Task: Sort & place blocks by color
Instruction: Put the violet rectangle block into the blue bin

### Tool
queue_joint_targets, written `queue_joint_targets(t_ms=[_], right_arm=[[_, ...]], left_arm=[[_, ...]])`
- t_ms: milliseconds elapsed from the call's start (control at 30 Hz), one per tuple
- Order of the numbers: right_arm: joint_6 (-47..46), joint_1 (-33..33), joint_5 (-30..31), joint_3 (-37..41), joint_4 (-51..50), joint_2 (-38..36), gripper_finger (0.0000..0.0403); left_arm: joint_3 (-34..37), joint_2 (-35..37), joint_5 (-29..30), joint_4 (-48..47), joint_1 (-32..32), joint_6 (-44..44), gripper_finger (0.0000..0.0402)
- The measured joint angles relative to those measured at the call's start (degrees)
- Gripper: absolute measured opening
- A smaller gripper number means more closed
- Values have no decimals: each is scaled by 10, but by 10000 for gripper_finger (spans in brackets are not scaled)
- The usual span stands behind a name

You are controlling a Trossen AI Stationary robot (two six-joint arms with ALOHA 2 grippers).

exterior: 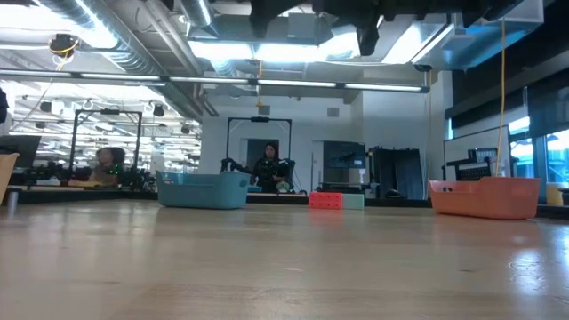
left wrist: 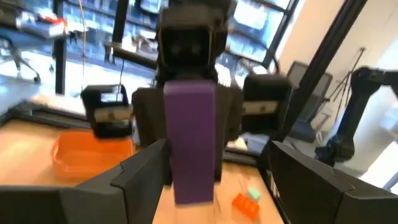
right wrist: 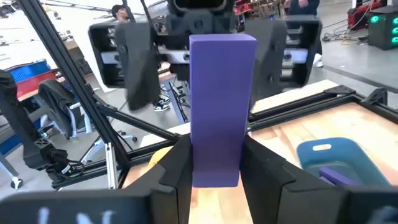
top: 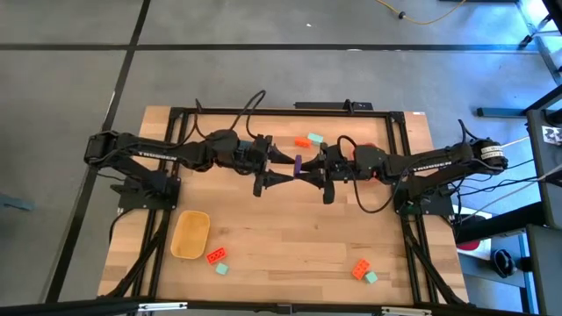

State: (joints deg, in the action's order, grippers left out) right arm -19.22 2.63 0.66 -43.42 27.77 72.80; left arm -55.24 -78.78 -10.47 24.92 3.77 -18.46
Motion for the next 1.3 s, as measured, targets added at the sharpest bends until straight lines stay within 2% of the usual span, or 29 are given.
queue_joint_targets(t_ms=[500,767,1067,1300], right_arm=[[3,-3,-3,0,-4,-3,106],[13,-8,-3,0,-8,-9,106],[8,-10,-3,0,-4,-13,106],[14,-11,-2,0,-15,-13,106]], left_arm=[[1,29,-79,-39,24,-45,268],[1,36,-93,-33,26,-50,268],[1,13,39,-30,22,-36,268],[1,3,62,-5,11,-19,268]])
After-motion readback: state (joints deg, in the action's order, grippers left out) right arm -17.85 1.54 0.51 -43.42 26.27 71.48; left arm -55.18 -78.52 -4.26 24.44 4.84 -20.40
